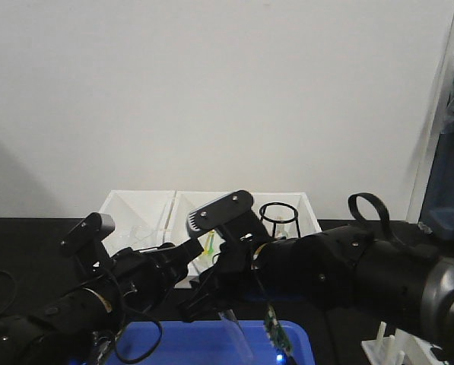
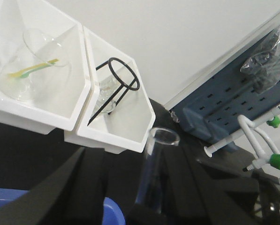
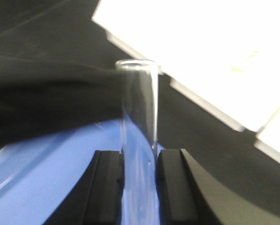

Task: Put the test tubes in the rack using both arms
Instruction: 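Close the right gripper on the tube and open the left gripper, then carry the tube upright with the right gripper over the white rack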

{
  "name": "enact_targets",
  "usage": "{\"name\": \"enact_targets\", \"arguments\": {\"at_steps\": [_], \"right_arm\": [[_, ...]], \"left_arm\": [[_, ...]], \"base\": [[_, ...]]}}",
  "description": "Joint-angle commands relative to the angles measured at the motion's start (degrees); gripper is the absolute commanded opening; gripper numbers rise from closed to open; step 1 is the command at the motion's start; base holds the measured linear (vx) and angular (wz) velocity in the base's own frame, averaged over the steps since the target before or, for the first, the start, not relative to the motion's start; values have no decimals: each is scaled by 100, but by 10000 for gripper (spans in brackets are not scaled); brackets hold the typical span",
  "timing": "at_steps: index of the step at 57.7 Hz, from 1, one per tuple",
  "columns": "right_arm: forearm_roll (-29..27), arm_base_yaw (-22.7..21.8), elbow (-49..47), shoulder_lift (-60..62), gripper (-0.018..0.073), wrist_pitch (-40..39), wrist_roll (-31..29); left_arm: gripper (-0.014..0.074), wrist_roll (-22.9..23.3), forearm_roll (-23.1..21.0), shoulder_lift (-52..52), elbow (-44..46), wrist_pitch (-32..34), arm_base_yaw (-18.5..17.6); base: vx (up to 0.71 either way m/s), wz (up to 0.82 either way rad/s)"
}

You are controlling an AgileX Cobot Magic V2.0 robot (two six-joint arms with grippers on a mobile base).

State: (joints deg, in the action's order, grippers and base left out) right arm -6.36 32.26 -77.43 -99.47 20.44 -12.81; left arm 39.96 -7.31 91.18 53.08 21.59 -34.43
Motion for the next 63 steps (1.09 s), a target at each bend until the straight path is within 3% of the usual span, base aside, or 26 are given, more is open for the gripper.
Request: {"name": "enact_targets", "arguments": {"at_steps": [1, 21, 33, 49, 57, 63], "right_arm": [[45, -281, -166, 254, -9, -477, 42], [39, -1201, -161, 415, -9, -918, 48], [43, -2002, -9, 1191, -9, -1072, 108], [43, -3459, 1847, 2840, -9, -2306, 60], [43, -3502, 2647, 3210, -9, -2713, 66], [6, -3502, 3354, 3398, -9, -3480, 147]], "left_arm": [[411, 51, -33, -253, 210, 573, 26], [411, 38, -33, -253, 210, 588, 90], [411, 38, -28, -253, 210, 581, 318], [411, 38, -22, -253, 210, 553, 490], [411, 38, -22, -253, 210, 540, 491], [411, 38, -22, -253, 210, 536, 491]], "base": [[0, 0], [0, 0], [0, 0], [0, 0], [0, 0], [0, 0]]}}
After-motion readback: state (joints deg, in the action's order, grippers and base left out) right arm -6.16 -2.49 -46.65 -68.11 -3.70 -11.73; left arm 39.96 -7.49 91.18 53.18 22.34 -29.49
